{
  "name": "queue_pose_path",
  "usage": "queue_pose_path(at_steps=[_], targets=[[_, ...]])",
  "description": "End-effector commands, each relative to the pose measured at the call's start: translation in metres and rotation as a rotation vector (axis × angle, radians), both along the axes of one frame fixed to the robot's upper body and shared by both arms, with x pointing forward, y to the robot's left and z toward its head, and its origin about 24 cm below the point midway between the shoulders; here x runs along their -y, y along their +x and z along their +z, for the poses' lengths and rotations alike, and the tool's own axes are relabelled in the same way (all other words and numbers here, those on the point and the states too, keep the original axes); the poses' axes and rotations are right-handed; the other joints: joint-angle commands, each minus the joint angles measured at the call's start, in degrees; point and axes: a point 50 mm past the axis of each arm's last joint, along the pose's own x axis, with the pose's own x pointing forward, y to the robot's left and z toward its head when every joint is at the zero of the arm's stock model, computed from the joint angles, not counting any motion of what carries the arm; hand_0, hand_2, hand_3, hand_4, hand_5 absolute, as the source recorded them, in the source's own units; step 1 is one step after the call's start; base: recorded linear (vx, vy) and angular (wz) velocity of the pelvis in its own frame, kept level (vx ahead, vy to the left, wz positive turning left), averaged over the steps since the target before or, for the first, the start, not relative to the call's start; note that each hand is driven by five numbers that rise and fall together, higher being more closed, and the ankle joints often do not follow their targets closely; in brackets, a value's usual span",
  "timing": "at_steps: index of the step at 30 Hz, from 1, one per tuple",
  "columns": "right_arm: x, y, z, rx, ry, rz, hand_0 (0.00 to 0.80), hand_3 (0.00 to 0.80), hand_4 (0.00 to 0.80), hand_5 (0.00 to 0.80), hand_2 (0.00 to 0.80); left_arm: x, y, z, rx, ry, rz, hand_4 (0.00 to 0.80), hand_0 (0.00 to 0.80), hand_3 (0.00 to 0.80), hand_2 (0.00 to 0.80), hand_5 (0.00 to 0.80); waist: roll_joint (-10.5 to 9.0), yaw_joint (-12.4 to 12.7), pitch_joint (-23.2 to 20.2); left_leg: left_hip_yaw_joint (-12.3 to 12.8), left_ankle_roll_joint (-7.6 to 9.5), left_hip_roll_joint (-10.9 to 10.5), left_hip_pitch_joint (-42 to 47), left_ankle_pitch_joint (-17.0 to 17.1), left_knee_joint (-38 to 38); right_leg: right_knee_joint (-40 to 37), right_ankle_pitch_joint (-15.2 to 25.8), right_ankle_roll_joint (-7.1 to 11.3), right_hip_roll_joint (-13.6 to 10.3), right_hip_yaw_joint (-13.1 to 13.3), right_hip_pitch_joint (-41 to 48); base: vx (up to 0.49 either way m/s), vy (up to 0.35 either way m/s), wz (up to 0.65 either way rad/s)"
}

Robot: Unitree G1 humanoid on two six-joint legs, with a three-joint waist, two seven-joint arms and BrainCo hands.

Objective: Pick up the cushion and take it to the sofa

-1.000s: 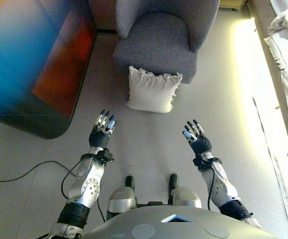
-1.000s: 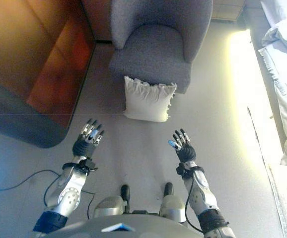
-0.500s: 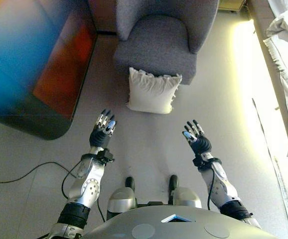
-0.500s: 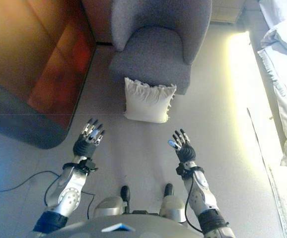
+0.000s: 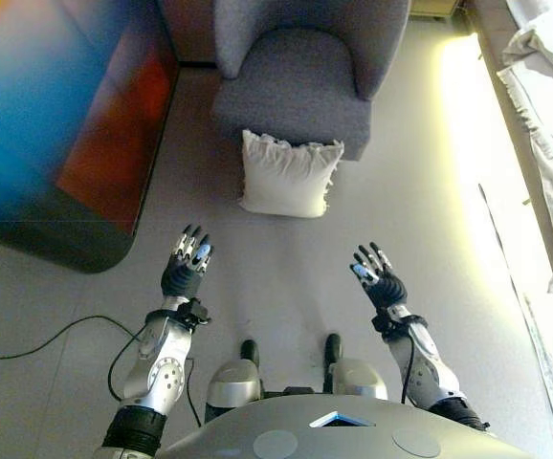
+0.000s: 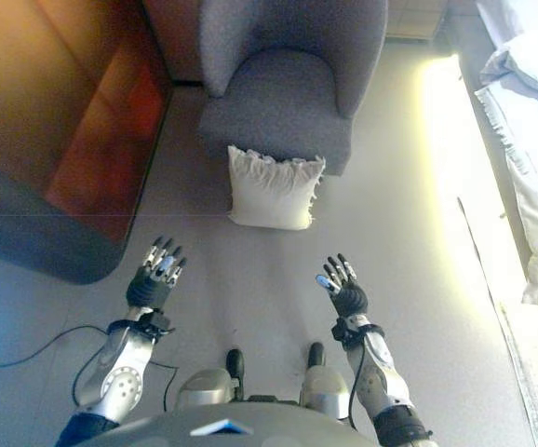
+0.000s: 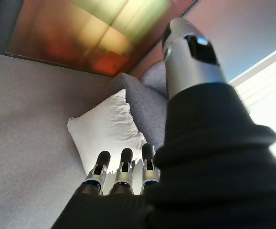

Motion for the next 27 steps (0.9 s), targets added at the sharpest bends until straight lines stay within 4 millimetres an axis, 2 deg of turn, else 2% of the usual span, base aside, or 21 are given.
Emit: queue_pose_path(at_steps=[1,3,4,5,7,9,12,14,15,17,18,19,21,22,25,26,27], targets=[[-0.012,0.022,0.029,0.167,0.037,0.025,0.0,0.0,0.0,0.0,0.0,-0.013,0.015,0.031,0.174,0.044,0.013,0.0,0.0,0.0,0.0,0.0,-0.79,1.0,0.4,-0.9,4.45,-2.7,-8.0,-7.8,11.7,8.8,-5.3,5.15,-4.5,-1.8,-1.7,0.041,0.1,-0.03],[-0.018,0.023,0.03,0.176,0.044,0.018,0.0,0.0,0.0,0.0,0.0,-0.013,0.016,0.032,0.177,0.05,-0.001,0.0,0.0,0.0,0.0,0.0,-0.77,1.8,-0.2,-1.4,6.07,-3.6,-10.0,-8.8,13.8,14.9,-4.7,4.69,-7.0,-0.6,-1.9,0.032,0.111,0.04],[-0.018,0.023,0.03,0.177,0.043,0.017,0.0,0.0,0.0,0.0,0.0,-0.013,0.015,0.032,0.176,0.05,-0.003,0.0,0.0,0.0,0.0,0.0,-0.7,1.8,-0.3,-1.4,6.28,-3.7,-10.3,-8.9,14.0,16.6,-4.3,4.57,-7.3,-0.4,-2.3,0.018,0.159,0.09],[-0.019,0.021,0.03,0.178,0.039,0.005,0.0,0.0,0.0,0.0,0.0,-0.012,0.014,0.031,0.166,0.052,-0.012,0.0,0.0,0.0,0.0,0.0,-0.18,1.9,-0.6,-1.8,7.35,-4.2,-10.9,-9.3,14.6,24.8,-1.1,3.9,-8.7,0.8,-4.9,0.026,0.189,0.11],[-0.022,0.016,0.029,0.161,0.034,-0.007,0.0,0.0,0.0,0.0,0.0,-0.012,0.009,0.024,0.123,0.053,-0.005,0.0,0.0,0.0,0.0,0.0,1.33,1.2,-0.1,-2.8,8.13,-4.5,-10.6,-9.6,15.2,38.4,4.2,2.73,-9.0,3.4,-11.9,0.067,0.297,0.06],[-0.023,0.01,0.027,0.142,0.035,0.007,0.0,0.0,0.0,0.0,0.0,-0.014,0.006,0.021,0.112,0.036,0.009,0.0,0.0,0.0,0.0,0.0,1.71,0.4,0.5,-2.6,7.92,-4.6,-10.2,-10.4,16.2,41.0,5.2,2.17,-9.1,4.4,-15.9,0.133,0.213,-0.05],[-0.015,0.002,0.019,0.101,0.021,0.026,0.0,0.0,0.0,0.0,0.0,-0.018,0.0,0.022,0.127,0.022,0.016,0.0,0.0,0.0,0.0,0.0,0.45,-1.2,1.3,-2.4,7.53,-5.8,-8.3,-12.7,17.6,31.5,3.0,2.01,-7.5,2.7,-17.0,0.255,0.049,0.01],[-0.008,0.002,0.019,0.1,0.015,0.018,0.0,0.0,0.0,0.0,0.0,-0.016,0.0,0.025,0.144,0.022,0.004,0.0,0.0,0.0,0.0,0.0,-1.66,-2.5,2.1,-2.8,7.73,-7.8,-7.2,-15.5,19.2,20.6,3.3,3.48,-5.5,0.9,-18.6,0.307,-0.097,0.17],[-0.005,0.004,0.02,0.109,0.02,0.014,0.0,0.0,0.0,0.0,0.0,-0.015,0.001,0.026,0.148,0.022,0.0,0.0,0.0,0.0,0.0,0.0,-2.2,-3.0,2.5,-3.4,7.84,-8.3,-6.7,-16.5,19.8,16.8,3.0,4.03,-4.3,0.5,-19.1,0.354,-0.141,0.15],[-0.001,0.006,0.022,0.12,0.038,-0.005,0.0,0.0,0.0,0.0,0.0,-0.011,0.003,0.026,0.151,0.018,-0.014,0.0,0.0,0.0,0.0,0.0,-3.69,-4.3,2.6,-5.5,7.87,-10.2,-5.0,-18.2,20.0,6.5,5.2,5.75,-1.0,0.3,-21.1,0.386,-0.14,0.29],[0.0,0.007,0.022,0.12,0.041,-0.009,0.0,0.0,0.0,0.0,0.0,-0.01,0.004,0.025,0.151,0.018,-0.018,0.0,0.0,0.0,0.0,0.0,-3.76,-4.6,2.6,-6.1,7.85,-10.4,-4.3,-18.4,19.8,5.1,5.9,5.91,-0.3,0.3,-21.6,0.452,-0.13,0.52],[0.001,0.007,0.023,0.114,0.047,-0.022,0.0,0.0,0.0,0.0,0.0,-0.007,0.006,0.025,0.151,0.018,-0.035,0.0,0.0,0.0,0.0,0.0,-3.79,-5.2,2.6,-7.8,8.1,-10.9,-2.5,-19.1,19.4,2.6,7.6,5.9,1.1,0.2,-23.1,0.481,-0.13,0.59],[0.001,0.005,0.02,0.099,0.054,-0.035,0.0,0.0,0.0,0.0,0.0,-0.001,0.008,0.025,0.146,0.016,-0.063,0.0,0.0,0.0,0.0,0.0,-3.84,-5.8,2.5,-9.8,8.58,-11.2,-0.4,-20.4,19.5,2.3,8.8,5.61,1.7,-0.1,-24.4,0.579,-0.158,0.69],[0.001,0.003,0.018,0.088,0.056,-0.034,0.0,0.0,0.0,0.0,0.0,0.002,0.007,0.024,0.14,0.021,-0.076,0.0,0.0,0.0,0.0,0.0,-4.12,-5.9,2.6,-10.6,8.94,-11.4,0.7,-21.7,20.4,4.0,9.3,5.24,1.3,-0.5,-24.7,0.635,-0.193,0.56],[0.0,-0.001,0.009,0.047,0.052,-0.01,0.0,0.0,0.0,0.0,0.0,0.003,0.002,0.021,0.115,0.026,-0.056,0.0,0.0,0.0,0.0,0.0,-3.9,-5.7,1.7,-9.2,9.33,-11.0,1.6,-23.0,22.3,5.9,6.2,4.67,0.2,-2.6,-22.1,0.538,-0.182,0.34],[-0.003,-0.002,0.009,0.032,0.049,0.008,0.0,0.0,0.0,0.0,0.0,0.003,-0.002,0.017,0.076,0.004,-0.02,0.0,0.0,0.0,0.0,0.0,-3.2,-5.7,0.6,-7.2,7.37,-9.1,4.3,-20.7,22.9,8.2,5.2,4.29,-0.3,-5.2,-20.4,0.608,-0.199,0.04],[-0.004,-0.004,0.01,0.03,0.047,0.027,0.0,0.0,0.0,0.0,0.0,0.002,-0.005,0.014,0.055,-0.014,-0.001,0.0,0.0,0.0,0.0,0.0,-2.64,-5.9,-0.2,-6.1,6.08,-7.8,6.0,-18.7,23.0,9.7,4.2,3.67,-0.3,-6.4,-19.5,0.628,-0.195,-0.16]])
